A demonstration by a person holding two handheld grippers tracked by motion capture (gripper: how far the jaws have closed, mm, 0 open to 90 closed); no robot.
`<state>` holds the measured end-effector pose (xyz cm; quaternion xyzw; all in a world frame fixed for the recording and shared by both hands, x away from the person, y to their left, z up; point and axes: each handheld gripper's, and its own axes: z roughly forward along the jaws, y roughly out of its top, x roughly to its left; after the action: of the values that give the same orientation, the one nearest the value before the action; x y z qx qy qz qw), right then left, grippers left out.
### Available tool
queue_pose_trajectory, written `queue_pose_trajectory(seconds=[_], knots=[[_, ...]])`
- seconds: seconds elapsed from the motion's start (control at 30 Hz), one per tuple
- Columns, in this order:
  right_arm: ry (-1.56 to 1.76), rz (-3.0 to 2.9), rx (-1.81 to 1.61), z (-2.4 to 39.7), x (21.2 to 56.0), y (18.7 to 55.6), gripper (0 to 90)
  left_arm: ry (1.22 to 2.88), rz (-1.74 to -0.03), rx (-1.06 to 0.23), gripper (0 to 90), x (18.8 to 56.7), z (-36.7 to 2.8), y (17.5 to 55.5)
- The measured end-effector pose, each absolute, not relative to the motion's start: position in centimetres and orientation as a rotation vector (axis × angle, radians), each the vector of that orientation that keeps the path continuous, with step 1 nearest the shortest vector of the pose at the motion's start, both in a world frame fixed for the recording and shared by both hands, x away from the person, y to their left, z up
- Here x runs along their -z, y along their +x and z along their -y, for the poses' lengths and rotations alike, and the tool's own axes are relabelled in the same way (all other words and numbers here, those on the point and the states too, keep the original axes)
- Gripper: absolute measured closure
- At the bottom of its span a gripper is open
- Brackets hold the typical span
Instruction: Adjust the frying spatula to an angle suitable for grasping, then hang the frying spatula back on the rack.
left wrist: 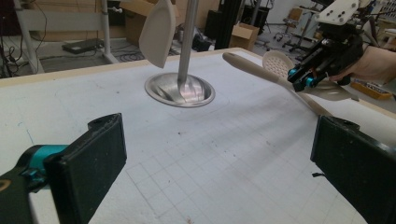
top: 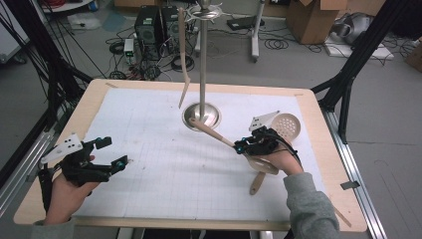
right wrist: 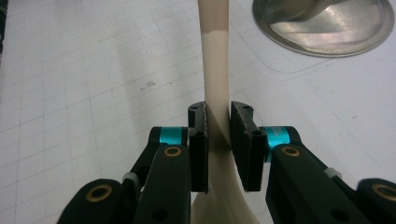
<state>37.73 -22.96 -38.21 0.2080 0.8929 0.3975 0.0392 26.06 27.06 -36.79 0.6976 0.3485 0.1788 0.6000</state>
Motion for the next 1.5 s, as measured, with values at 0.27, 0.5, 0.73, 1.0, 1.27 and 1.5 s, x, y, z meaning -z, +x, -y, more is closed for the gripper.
queue_pose_trajectory(seconds=[0.27, 0.5, 0.73, 1.0, 1.27, 1.5], knots=[[0.656, -2.696, -1.291, 24.0, 37.2, 37.5, 77.8, 1.617, -0.813, -0.414, 3.9, 36.8, -27.0, 26.1], [0.669, -2.651, -1.354, 24.9, 36.0, 37.4, 77.8, 1.621, -0.808, -0.414, 3.9, 36.9, -27.0, 26.1], [0.705, -2.571, -1.441, 26.1, 34.7, 37.6, 77.8, 1.62, -0.805, -0.412, 3.9, 36.8, -26.9, 26.0], [0.727, -2.501, -1.521, 27.0, 33.4, 37.9, 77.7, 1.618, -0.8, -0.409, 3.9, 36.8, -26.9, 26.1], [0.726, -2.453, -1.565, 27.5, 31.9, 38.3, 77.8, 1.611, -0.807, -0.401, 3.9, 37.0, -27.2, 26.3], [0.72, -2.436, -1.578, 27.8, 30.6, 38.8, 77.8, 1.606, -0.804, -0.403, 3.9, 36.8, -27.5, 25.9]])
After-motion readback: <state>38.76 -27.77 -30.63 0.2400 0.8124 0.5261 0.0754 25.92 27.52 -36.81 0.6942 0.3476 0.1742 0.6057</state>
